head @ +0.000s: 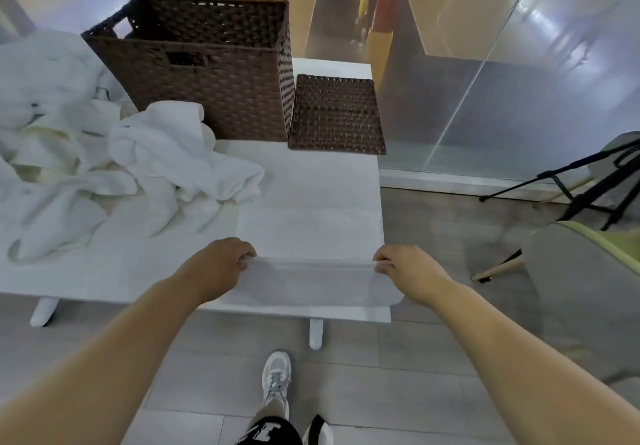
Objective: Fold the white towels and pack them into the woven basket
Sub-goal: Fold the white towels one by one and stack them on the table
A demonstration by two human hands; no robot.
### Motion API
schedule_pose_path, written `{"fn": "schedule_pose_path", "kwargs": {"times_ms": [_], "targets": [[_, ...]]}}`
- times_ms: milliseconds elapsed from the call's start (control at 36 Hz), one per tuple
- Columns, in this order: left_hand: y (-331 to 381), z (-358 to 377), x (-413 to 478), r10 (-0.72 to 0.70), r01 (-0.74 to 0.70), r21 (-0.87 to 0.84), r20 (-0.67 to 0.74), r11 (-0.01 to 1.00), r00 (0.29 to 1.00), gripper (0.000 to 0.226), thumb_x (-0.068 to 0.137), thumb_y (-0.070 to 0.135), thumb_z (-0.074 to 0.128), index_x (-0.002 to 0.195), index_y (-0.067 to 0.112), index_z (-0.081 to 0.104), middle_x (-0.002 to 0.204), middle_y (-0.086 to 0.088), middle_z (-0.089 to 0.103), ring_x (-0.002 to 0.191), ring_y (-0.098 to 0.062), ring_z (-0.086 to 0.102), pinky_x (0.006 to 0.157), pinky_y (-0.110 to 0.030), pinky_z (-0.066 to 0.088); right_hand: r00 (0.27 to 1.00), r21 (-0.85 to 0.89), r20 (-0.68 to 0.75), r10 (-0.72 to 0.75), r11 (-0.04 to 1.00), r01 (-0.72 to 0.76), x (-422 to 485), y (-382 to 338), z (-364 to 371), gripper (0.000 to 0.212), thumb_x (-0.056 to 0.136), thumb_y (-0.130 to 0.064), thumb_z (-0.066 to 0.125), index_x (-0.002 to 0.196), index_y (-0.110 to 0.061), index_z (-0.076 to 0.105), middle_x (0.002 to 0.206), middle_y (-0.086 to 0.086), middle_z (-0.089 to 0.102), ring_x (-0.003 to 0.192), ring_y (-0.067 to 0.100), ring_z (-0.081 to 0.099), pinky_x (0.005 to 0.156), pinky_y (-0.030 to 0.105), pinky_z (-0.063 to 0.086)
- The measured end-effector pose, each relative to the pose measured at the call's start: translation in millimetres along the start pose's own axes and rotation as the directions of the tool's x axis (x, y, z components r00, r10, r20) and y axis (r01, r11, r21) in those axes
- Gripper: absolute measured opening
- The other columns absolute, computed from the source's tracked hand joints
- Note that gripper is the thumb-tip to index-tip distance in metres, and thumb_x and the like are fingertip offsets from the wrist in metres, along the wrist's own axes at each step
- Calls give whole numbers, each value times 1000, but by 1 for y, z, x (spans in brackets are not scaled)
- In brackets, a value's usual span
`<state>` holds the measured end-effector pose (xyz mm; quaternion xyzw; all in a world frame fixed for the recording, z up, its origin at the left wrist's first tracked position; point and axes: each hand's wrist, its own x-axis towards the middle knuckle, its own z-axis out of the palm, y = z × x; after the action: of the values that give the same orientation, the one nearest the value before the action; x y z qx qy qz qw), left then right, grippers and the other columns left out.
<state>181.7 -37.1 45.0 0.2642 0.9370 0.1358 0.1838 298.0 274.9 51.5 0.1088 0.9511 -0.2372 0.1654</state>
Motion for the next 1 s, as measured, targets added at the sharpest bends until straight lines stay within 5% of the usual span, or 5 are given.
{"fn": "schedule_pose_path", "kwargs": {"times_ms": [278, 500, 778, 1000], "targets": [[-12, -16, 83, -71, 61, -70, -139, 996, 988, 24, 92, 8, 41, 103, 12, 62, 108, -6, 57, 99, -23, 53, 83, -29, 39, 989, -86, -147, 25, 996, -38, 88, -13, -21, 21, 98, -16, 48, 112, -12, 62, 109, 8, 63, 98, 25, 57, 80, 32, 48], [-49, 6, 142, -70, 70, -57, 11, 996, 997, 26, 94, 13, 42, 110, 15, 62, 113, -5, 60, 105, -22, 54, 91, -32, 44, 986, -122, -27, 164, 979, -166, 147, -10, 4, 16, 98, -16, 43, 107, -13, 56, 102, 5, 60, 87, 23, 54, 69, 31, 46], [-69, 26, 179, 2, 12, -115, 122, 993, 993, 17, 96, 29, 47, 93, 17, 57, 93, 0, 62, 83, -17, 55, 72, -32, 45, 962, -196, 47, 268, 947, -254, 181, -1, 22, 18, 100, -19, 35, 115, -16, 45, 82, 0, 44, 73, 22, 46, 63, 30, 38], [-73, 21, 204, -7, 13, -30, 205, 999, 979, 20, 98, 40, 37, 99, 24, 50, 95, 3, 63, 81, -19, 58, 69, -31, 46, 932, -132, 130, 339, 937, -323, 202, 5, 7, 17, 99, -17, 36, 114, -16, 45, 91, 9, 59, 70, 26, 54, 55, 30, 40]]}}
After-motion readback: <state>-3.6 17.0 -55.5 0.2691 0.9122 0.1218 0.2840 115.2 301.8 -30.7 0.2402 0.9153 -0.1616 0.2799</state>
